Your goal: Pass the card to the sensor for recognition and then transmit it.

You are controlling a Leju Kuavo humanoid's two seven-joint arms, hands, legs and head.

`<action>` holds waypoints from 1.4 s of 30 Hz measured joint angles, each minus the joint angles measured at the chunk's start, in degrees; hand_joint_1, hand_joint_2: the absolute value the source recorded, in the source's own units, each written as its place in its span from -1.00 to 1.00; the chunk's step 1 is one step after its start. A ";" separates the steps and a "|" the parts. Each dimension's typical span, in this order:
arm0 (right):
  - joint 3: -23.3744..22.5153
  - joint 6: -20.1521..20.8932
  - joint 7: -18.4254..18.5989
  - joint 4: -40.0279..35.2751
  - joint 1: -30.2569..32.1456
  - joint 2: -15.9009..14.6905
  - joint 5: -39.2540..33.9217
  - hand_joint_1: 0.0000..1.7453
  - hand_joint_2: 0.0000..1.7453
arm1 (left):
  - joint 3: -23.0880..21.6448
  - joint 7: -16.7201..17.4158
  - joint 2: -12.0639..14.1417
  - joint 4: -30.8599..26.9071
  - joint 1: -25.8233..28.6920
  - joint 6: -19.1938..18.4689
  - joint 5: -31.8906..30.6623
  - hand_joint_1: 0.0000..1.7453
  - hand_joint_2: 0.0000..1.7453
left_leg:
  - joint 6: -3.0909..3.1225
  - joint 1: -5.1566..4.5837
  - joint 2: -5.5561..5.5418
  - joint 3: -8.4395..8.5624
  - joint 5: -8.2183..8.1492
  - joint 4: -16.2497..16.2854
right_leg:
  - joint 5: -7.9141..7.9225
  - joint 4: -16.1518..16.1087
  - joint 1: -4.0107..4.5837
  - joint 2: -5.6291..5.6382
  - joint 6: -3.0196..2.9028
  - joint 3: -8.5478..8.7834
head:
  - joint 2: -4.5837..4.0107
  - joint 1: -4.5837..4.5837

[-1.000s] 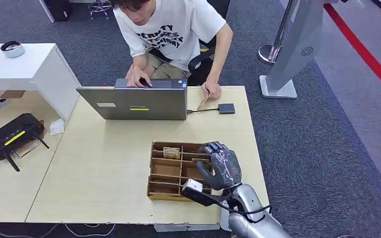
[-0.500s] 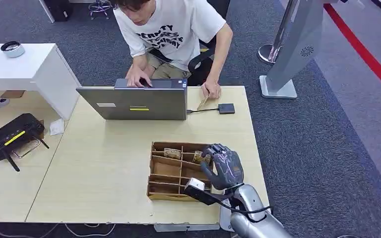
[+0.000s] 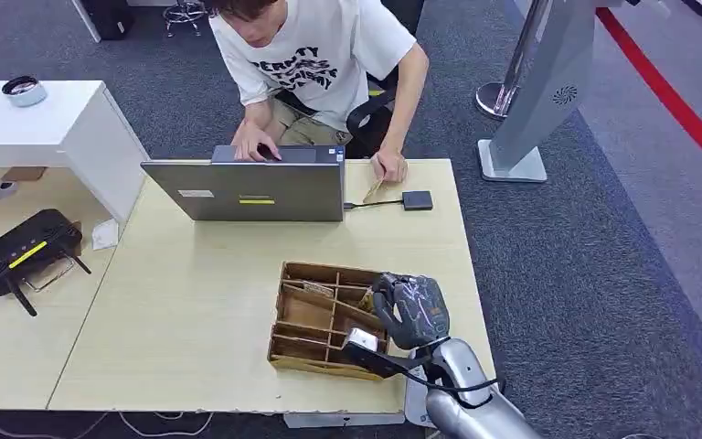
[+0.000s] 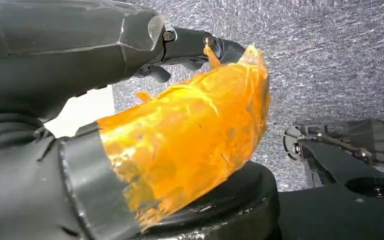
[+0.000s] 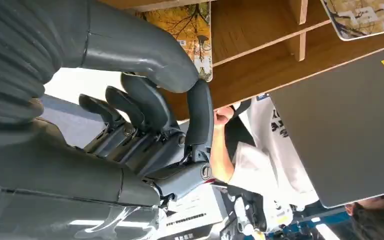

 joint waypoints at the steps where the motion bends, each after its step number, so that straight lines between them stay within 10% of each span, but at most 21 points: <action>1: -0.02 0.00 0.00 0.00 0.00 0.02 0.00 1.00 1.00 | 0.00 0.00 0.00 0.00 0.00 0.00 0.00 -1.00 -1.00 | 0.00 0.00 0.00 0.01 0.00 0.00 | 0.00 0.00 0.00 0.00 0.00 0.01 | 0.00 0.00; 32: -9.05 -6.86 -9.27 -15.48 5.83 3.74 -10.30 1.00 1.00 | 0.11 -0.31 -0.46 0.00 0.01 1.42 0.22 -1.00 -1.00 | -0.03 0.00 -0.01 0.00 0.02 0.00 | 0.00 0.00 0.00 0.00 0.00 -0.01 | 0.00 0.00; 42: -7.54 -0.89 -11.54 -23.11 9.41 2.08 -19.87 -0.04 1.00 | 1.88 -1.09 -0.52 0.00 0.05 1.77 2.30 -1.00 -1.00 | -0.02 0.00 -0.02 -0.02 0.02 0.00 | 0.00 0.00 0.00 -0.01 0.00 -0.01 | 0.00 0.00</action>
